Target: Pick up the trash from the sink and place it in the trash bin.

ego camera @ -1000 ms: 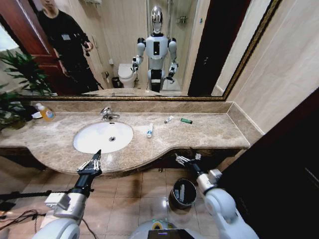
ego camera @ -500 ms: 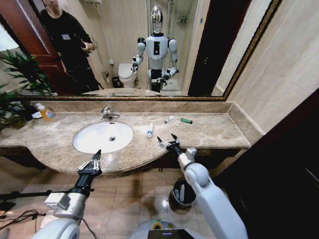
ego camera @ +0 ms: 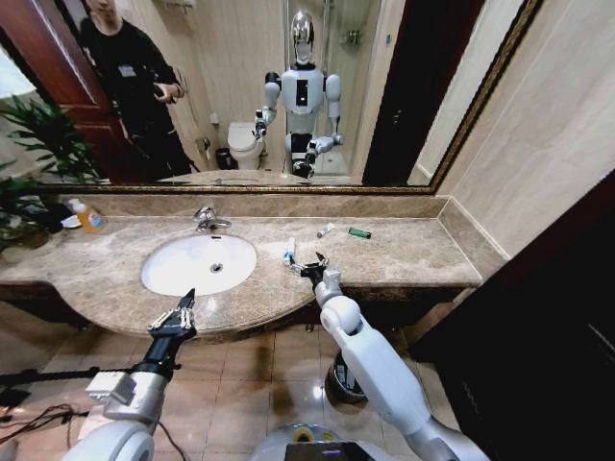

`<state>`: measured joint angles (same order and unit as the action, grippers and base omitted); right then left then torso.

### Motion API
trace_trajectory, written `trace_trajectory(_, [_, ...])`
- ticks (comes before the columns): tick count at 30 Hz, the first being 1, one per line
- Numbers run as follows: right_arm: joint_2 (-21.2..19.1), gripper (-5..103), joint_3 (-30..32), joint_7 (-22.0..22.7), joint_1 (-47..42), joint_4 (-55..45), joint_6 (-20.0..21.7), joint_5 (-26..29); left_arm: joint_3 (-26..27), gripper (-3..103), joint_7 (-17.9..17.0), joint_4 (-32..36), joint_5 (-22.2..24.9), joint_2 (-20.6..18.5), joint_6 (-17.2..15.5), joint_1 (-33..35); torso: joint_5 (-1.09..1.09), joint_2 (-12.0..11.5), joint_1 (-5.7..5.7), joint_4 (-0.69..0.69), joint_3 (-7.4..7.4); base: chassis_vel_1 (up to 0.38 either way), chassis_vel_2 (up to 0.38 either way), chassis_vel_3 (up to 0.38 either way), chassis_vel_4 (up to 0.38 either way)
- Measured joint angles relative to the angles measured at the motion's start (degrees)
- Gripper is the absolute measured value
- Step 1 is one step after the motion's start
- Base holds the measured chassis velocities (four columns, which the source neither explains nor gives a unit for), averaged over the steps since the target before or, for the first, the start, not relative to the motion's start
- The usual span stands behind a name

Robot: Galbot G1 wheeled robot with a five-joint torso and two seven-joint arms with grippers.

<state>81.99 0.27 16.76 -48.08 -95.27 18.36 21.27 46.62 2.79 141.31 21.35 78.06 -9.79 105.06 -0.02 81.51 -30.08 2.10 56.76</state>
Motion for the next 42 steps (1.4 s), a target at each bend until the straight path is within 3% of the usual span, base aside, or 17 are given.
trace_trajectory(19, [3.7,101,-4.3,1.1,3.9,7.1,1.2,-0.2,0.0,0,0.0,0.0,0.0,0.0,0.0,0.0,0.02,0.0,0.0,0.0,0.0,0.0,0.0,0.0,0.0])
trace_trajectory(22, [3.7,88,-4.6,1.1,4.0,8.1,1.4,0.4,0.0,0,0.0,0.0,0.0,0.0,0.0,0.0,0.02,0.0,0.0,0.0,0.0,0.0,0.0,0.0,0.0])
trace_trajectory(24, [3.8,88,-4.7,1.1,4.0,8.3,1.4,0.5,0.0,0,0.0,0.0,0.0,0.0,0.0,0.0,0.02,0.0,0.0,0.0,0.0,0.0,0.0,0.0,0.0])
trace_trajectory(25, [3.8,82,-4.7,1.1,4.0,8.7,1.4,0.5,0.0,0,0.0,0.0,0.0,0.0,0.0,0.0,0.02,0.0,0.0,0.0,0.0,0.0,0.0,0.0,0.0])
trace_trajectory(28, [3.8,80,-4.8,1.0,4.2,8.8,1.4,0.5,0.0,0,0.0,0.0,0.0,0.0,0.0,0.0,0.02,0.0,0.0,0.0,0.0,0.0,0.0,0.0,0.0])
trace_trajectory(29, [3.6,86,-4.8,0.9,4.5,8.9,1.3,0.4,0.0,0,0.0,0.0,0.0,0.0,0.0,0.0,0.02,0.0,0.0,0.0,0.0,0.0,0.0,0.0,0.0])
trace_trajectory(38, [3.4,82,-4.6,0.6,5.2,9.7,0.6,0.2,0.0,0,0.0,0.0,0.0,0.0,0.0,0.0,0.02,0.0,0.0,0.0,0.0,0.0,0.0,0.0,0.0])
trace_trajectory(42, [3.4,71,-4.3,0.1,5.1,9.8,0.4,0.1,0.0,0,0.0,0.0,0.0,0.0,0.0,0.0,0.02,0.0,0.0,0.0,0.0,0.0,0.0,0.0,0.0])
